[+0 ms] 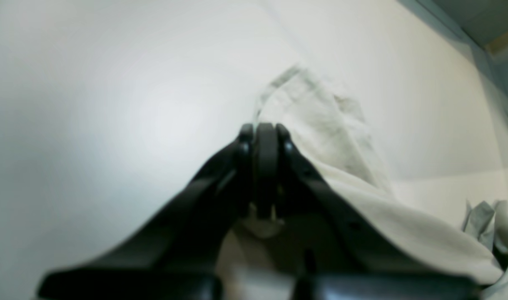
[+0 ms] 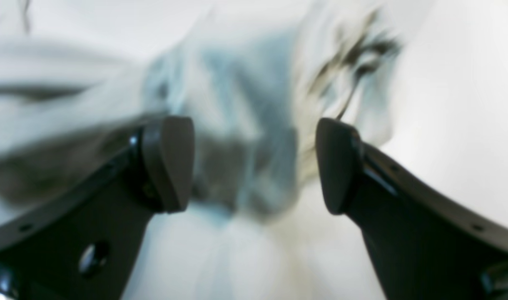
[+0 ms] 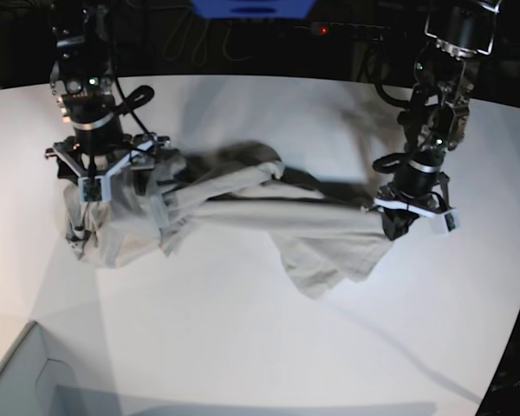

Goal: Layout the t-shirt on the table in an organized manner, then fold the t-shirt properly
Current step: 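Lift the shirt with both grippers, stretching it between them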

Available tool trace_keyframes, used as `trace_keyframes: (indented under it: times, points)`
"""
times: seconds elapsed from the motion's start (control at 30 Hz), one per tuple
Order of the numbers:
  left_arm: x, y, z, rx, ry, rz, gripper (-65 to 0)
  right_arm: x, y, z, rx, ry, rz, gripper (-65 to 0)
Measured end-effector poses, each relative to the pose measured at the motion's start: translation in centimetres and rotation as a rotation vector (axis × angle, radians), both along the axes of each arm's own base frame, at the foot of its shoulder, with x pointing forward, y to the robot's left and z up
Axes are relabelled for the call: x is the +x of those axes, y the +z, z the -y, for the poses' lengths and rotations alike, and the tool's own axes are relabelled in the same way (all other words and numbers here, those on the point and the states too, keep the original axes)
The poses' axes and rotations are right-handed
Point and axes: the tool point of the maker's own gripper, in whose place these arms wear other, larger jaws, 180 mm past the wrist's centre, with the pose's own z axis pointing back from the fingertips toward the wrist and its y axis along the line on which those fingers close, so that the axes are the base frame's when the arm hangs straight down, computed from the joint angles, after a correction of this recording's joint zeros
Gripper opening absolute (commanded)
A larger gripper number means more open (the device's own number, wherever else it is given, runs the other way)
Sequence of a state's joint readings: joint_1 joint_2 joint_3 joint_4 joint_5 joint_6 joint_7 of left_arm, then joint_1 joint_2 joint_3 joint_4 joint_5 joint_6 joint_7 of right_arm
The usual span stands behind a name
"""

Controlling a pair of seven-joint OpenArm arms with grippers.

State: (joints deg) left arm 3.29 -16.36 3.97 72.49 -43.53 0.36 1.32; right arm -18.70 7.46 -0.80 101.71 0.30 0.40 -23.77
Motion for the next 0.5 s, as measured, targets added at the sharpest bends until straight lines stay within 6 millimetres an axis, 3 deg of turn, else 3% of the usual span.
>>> trace_keyframes:
  times: [0.1, 0.17, 0.23, 0.27, 0.43, 0.5]
  points:
    - [-0.2, -0.2, 0.0, 0.0, -0.001, -0.007, -64.9, 0.8, -0.7, 0.2, 0.001, -0.005, -0.012, -26.9]
    - [-0.5, -0.5, -0.2, 0.005, -0.004, -0.017, -64.9, 1.2, -1.2, 0.3, 0.001, -0.008, -0.024, -41.0]
    - [-0.5, -0.5, -0.5, 0.013, -0.003, -0.017, -64.8, 1.6, -1.1, 0.1, 0.003, 0.006, -0.021, -59.6]
    - [-0.4, -0.3, -0.6, 0.014, -0.002, -0.013, -64.8, 1.7, -1.0, -0.2, -0.001, 0.038, -0.017, -65.0]
    - [-0.4, -0.2, -1.2, 0.015, 0.012, -0.013, -64.8, 0.0, -2.0, -2.0, 0.017, 0.152, -0.077, -65.0]
    - [-0.1, 0.2, -2.4, 0.017, 0.043, 0.001, -64.8, -1.2, -1.9, -1.5, 0.017, 0.139, -0.087, -65.0]
